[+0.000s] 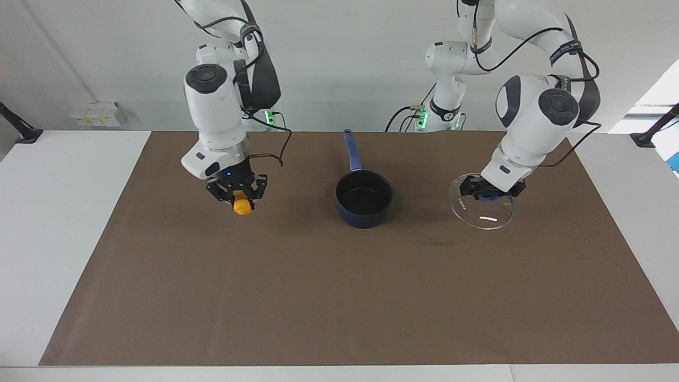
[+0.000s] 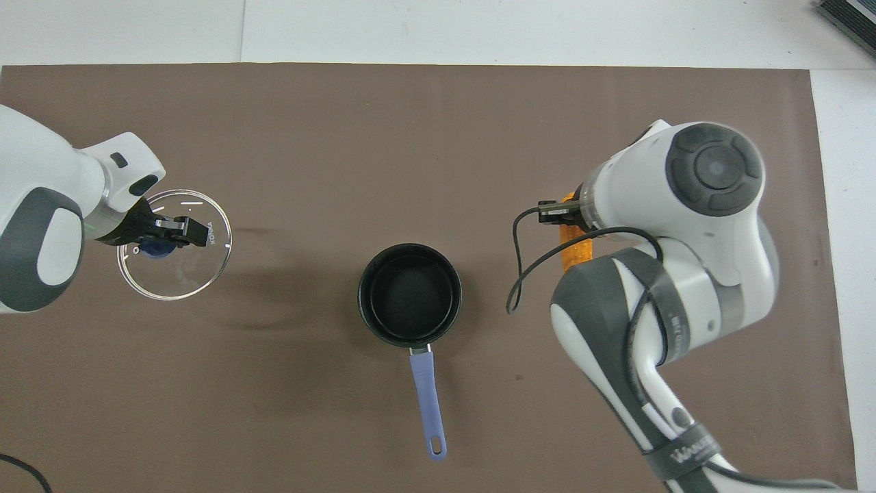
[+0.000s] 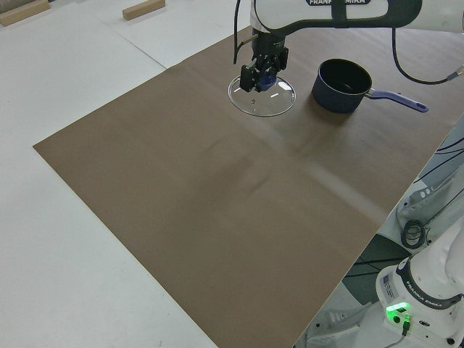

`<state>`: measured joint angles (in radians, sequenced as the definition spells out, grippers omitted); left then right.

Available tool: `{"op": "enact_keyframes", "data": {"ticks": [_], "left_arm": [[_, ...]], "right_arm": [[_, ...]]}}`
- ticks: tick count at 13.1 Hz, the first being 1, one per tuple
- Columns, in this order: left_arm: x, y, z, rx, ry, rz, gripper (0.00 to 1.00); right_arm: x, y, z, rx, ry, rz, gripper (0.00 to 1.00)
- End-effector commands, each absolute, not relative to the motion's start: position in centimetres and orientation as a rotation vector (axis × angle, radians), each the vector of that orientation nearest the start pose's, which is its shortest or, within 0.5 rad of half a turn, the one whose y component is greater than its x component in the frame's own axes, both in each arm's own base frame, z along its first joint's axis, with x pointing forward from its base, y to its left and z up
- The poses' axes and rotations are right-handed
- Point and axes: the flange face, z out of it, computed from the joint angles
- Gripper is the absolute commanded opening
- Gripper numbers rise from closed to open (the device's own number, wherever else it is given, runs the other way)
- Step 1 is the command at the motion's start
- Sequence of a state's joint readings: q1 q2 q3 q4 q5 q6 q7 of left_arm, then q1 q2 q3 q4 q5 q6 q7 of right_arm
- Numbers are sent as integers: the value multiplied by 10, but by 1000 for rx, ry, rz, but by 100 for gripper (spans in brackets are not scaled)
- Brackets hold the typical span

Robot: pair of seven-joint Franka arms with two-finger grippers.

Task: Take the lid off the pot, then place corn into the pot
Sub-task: 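Lift the lid off with the left gripper while the right gripper lifts the corn, then lower the lid onto the table and open the left gripper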

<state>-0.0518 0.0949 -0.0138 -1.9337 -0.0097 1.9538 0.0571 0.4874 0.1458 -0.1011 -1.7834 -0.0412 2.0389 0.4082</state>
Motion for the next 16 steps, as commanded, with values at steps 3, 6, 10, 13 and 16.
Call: {"op": "enact_keyframes", "data": {"ticks": [3,6,10,13,16], "left_arm": [[531,12,371,-3140,278,52,0],[520,63,353,-3138,346,51,0],[505,95,324,-3128,367,6,0],[506,101,326,-3123,407,-2,100],[523,102,332,-3137,389,-8,100]], "right_arm": [[553,333,458,-3153,123,-193,0],[551,379,445,-3147,137,-205,0],[533,427,410,-3129,126,-237,0],[531,425,394,-3138,129,-221,0],[523,429,375,-3150,100,-202,0]]}}
